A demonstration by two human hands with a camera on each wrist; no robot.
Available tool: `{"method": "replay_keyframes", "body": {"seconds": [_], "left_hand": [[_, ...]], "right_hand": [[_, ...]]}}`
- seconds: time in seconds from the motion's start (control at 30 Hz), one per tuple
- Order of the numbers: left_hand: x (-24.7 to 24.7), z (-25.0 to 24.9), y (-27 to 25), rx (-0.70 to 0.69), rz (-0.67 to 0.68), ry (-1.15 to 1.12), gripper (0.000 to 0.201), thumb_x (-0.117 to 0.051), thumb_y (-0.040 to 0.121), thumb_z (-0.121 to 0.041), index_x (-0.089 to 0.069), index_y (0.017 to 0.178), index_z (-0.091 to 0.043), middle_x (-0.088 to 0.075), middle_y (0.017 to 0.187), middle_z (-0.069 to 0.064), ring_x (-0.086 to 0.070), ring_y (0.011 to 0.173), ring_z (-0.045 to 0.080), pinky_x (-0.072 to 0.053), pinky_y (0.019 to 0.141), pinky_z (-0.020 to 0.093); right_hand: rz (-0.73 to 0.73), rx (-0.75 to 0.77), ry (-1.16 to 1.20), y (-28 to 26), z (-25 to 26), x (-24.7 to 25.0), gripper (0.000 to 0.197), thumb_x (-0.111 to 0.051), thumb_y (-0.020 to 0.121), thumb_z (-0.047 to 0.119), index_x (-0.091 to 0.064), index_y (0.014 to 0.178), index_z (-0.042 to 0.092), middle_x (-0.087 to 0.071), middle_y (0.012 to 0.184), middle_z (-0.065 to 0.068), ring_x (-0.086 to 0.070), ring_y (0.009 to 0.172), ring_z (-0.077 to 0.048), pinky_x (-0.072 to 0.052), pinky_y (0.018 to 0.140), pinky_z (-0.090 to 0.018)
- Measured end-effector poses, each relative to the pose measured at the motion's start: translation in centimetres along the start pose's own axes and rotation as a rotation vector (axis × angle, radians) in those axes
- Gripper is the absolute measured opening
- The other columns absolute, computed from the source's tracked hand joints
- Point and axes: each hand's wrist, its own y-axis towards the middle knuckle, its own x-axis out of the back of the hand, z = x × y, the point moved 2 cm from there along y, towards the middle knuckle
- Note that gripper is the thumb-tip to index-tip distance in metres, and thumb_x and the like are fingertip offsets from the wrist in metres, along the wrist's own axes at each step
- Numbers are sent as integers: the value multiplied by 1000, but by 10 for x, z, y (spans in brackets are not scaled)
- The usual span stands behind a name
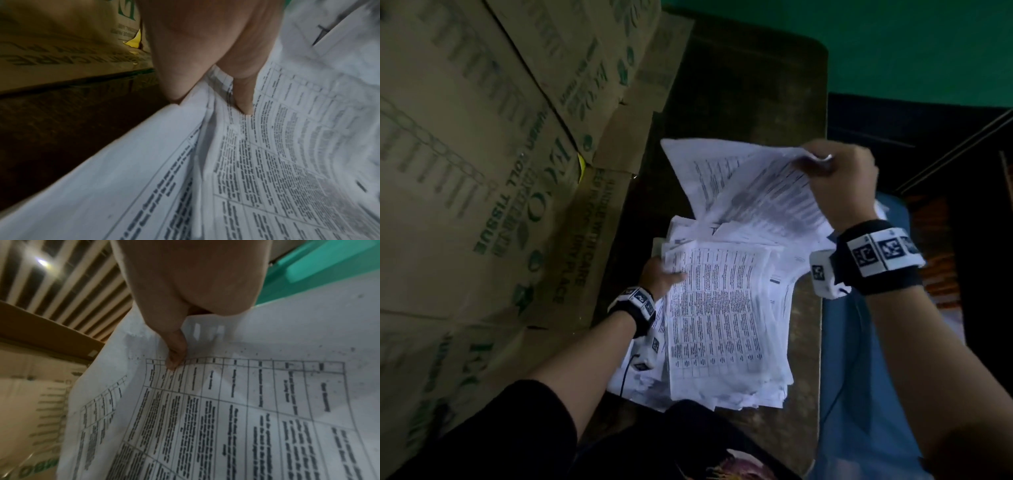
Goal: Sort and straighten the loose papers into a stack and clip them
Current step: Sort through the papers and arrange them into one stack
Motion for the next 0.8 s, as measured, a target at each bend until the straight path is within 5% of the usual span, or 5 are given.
{"method": "replay_keyframes", "body": {"seconds": [0.17,0.27,0.4,0.57,0.8], "left_hand": [[3,-16,6,-24,-56,203,101,-85,69,-18,-21,146,-5,-37,145,8,-37,135,22,-31,111,34],[20,-57,-1,-215,-209,90,134,-94,47,-36,-6,148,-33,-18,158,7,-22,144,22,-26,117,43],[38,-139,-25,-589,-198,-248,116,-93,51,-41,-21,142,-43,-41,145,0,-41,135,12,-39,108,41],[37,-181,-71,-679,-284,-85,24,-79,77,-33,-57,83,-26,-61,71,-20,-56,61,-12,-41,62,2],[16,-109,-56,-412,-11,-616,53,-77,77,-9,-58,126,-9,-65,125,4,-60,118,16,-45,104,38]], "right_hand": [[-146,141,123,19,24,51,18,-59,87,20,-75,94,19,-74,84,0,-70,82,-19,-53,66,-42],[-194,199,136,20,47,81,19,-60,90,24,-77,96,18,-73,86,3,-69,77,-15,-54,65,-38],[-99,272,116,27,66,95,19,-58,93,31,-76,91,25,-72,84,5,-67,77,-12,-54,67,-41],[69,233,36,22,73,86,17,-64,84,41,-73,90,28,-72,79,-2,-67,76,-24,-54,70,-49],[27,-346,-4,-31,-27,43,99,-83,62,45,-29,143,25,-41,142,-6,-38,130,-30,-30,103,-56]]}}
